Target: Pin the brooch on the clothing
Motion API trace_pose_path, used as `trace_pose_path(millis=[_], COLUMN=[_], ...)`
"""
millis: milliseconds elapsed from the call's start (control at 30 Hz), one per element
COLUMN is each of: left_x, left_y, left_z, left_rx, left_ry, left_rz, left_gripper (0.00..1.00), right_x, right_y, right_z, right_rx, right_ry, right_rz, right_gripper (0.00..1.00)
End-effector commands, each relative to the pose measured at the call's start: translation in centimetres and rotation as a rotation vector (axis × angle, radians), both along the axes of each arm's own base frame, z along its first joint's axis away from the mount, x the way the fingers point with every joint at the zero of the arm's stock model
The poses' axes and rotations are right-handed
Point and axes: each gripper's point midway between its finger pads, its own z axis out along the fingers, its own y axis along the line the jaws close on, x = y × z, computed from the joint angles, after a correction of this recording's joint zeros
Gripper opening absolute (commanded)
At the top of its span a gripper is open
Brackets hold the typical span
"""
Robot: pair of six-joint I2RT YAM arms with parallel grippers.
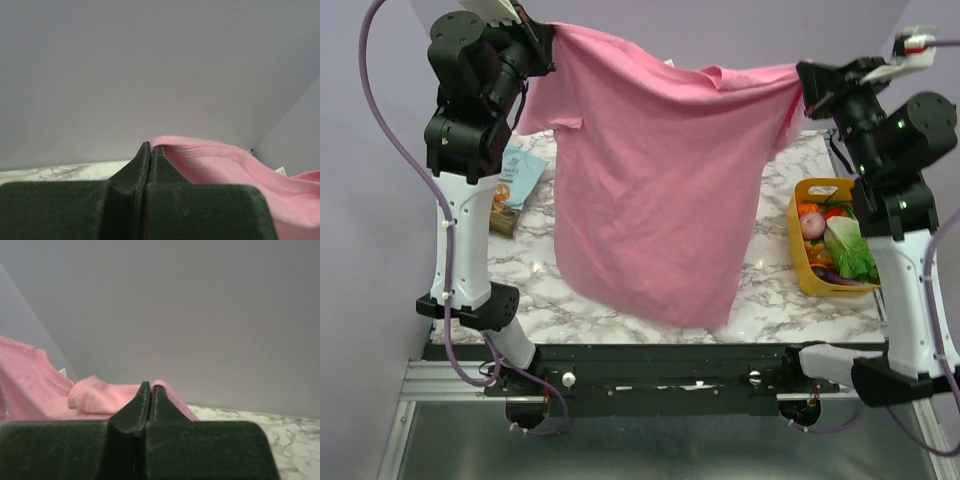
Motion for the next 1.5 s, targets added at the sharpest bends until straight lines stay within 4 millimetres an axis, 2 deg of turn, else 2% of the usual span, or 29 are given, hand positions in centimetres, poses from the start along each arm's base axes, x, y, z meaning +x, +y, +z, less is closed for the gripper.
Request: trace_pose_path(millis=[0, 33, 67, 100, 133, 200, 267, 400, 500, 533, 567, 600, 633, 667, 700, 733, 767, 800, 833, 867, 900, 933, 967, 1000, 1067, 1133, 1267, 1333, 1467], left_x=[1.7, 2.4, 3.0, 4.2, 4.0, 5.0, 5.4, 6.4, 7.8, 9.3, 9.9, 8.3, 10.3, 9.9, 7.3, 7.6, 6.9, 5.7, 4.9, 4.2, 3.3, 2.4, 1.1, 0.4, -1.2, -2.0, -3.4, -3.7, -4.8], left_y=[1.9, 2.2, 2.6, 3.1, 4.3, 5.0, 6.1, 6.0, 5.4, 5.2, 5.0, 4.2, 3.8, 3.6, 2.9, 2.6, 2.7, 2.6, 2.0, 1.5, 1.2, 0.0, 0.0, 0.3, 0.8, 1.7, 1.9, 1.8, 1.7], left_z=[3.2, 3.8, 4.1, 4.0, 5.8, 6.3, 7.0, 6.2, 3.6, 0.3, -2.0, -2.5, -9.7, -12.1, -12.0, -18.7, -20.6, -21.8, -27.2, -29.6, -31.3, -33.2, -37.3, -38.5, -41.9, -42.7, -44.1, -44.6, -47.4], left_rx=[-0.118, -0.127, -0.153, -0.167, -0.178, -0.213, -0.218, -0.194, -0.160, -0.154, -0.156, -0.150, -0.150, -0.149, -0.155, -0.163, -0.166, -0.172, -0.171, -0.177, -0.182, -0.167, -0.145, -0.136, -0.119, -0.105, -0.090, -0.096, -0.075], left_ry=[-0.100, -0.136, -0.145, -0.153, -0.220, -0.241, -0.280, -0.281, -0.212, -0.111, -0.049, -0.037, 0.092, 0.116, 0.084, 0.173, 0.187, 0.204, 0.304, 0.354, 0.385, 0.410, 0.489, 0.500, 0.562, 0.568, 0.603, 0.615, 0.680], left_rz=[-0.065, -0.059, -0.050, -0.042, -0.031, -0.036, -0.023, -0.035, -0.055, -0.057, -0.064, -0.086, -0.069, -0.058, -0.055, -0.030, -0.014, -0.007, -0.009, -0.032, -0.036, -0.054, -0.036, -0.012, 0.011, 0.045, 0.046, 0.042, 0.039], left_gripper=[0.00, 0.00, 0.00, 0.00, 0.00, 0.00, 0.00, 0.00, 0.00, 0.00, 0.00, 0.00, 0.00, 0.00, 0.00, 0.00, 0.00, 0.00, 0.00, 0.00, 0.00, 0.00, 0.00, 0.00, 0.00, 0.00, 0.00, 0.00, 0.00], right_x=[3.5, 4.4, 4.2, 6.8, 7.7, 8.9, 8.9, 10.2, 11.5, 13.1, 12.1, 12.1, 12.5, 13.6, 12.3, 12.2, 12.7, 11.5, 11.0, 10.7, 10.1, 9.2, 8.5, 7.4, 5.8, 4.2, 1.6, 1.1, 0.0], right_y=[-1.3, -1.4, -1.7, -1.6, -1.7, -2.2, -2.8, -3.6, -3.6, -3.6, -3.6, -4.5, -4.6, -4.7, -5.4, -5.5, -5.5, -5.8, -6.1, -6.3, -5.9, -5.8, -5.7, -5.6, -5.9, -5.6, -5.7, -5.8, -6.0], right_z=[6.6, 7.1, 9.5, 8.7, 8.9, 10.8, 12.5, 12.2, 9.4, 6.0, 5.7, 4.5, 2.5, -2.2, -3.3, -5.6, -11.9, -13.1, -15.5, -18.8, -24.1, -26.0, -28.5, -32.0, -34.6, -37.8, -41.5, -42.2, -44.2], right_rx=[-0.047, -0.056, -0.048, -0.054, -0.052, -0.030, -0.011, 0.005, -0.018, -0.042, -0.046, -0.031, -0.037, -0.059, -0.037, -0.031, -0.051, -0.027, -0.017, -0.010, 0.004, 0.007, 0.009, 0.026, 0.028, 0.028, 0.044, 0.054, 0.055], right_ry=[-0.186, -0.196, -0.248, -0.225, -0.227, -0.271, -0.328, -0.360, -0.296, -0.221, -0.218, -0.188, -0.147, -0.056, -0.031, 0.014, 0.131, 0.147, 0.191, 0.254, 0.362, 0.395, 0.460, 0.542, 0.606, 0.682, 0.808, 0.840, 0.913], right_rz=[-0.123, -0.136, -0.150, -0.159, -0.164, -0.180, -0.191, -0.212, -0.217, -0.220, -0.220, -0.263, -0.270, -0.275, -0.299, -0.301, -0.303, -0.313, -0.324, -0.331, -0.312, -0.300, -0.296, -0.293, -0.308, -0.294, -0.306, -0.315, -0.329], right_gripper=[0.01, 0.01, 0.01, 0.01, 0.01, 0.01, 0.01, 0.01, 0.01, 0.01, 0.01, 0.01, 0.01, 0.01, 0.01, 0.01, 0.01, 0.01, 0.01, 0.01, 0.01, 0.01, 0.01, 0.01, 0.01, 0.01, 0.01, 0.01, 0.01])
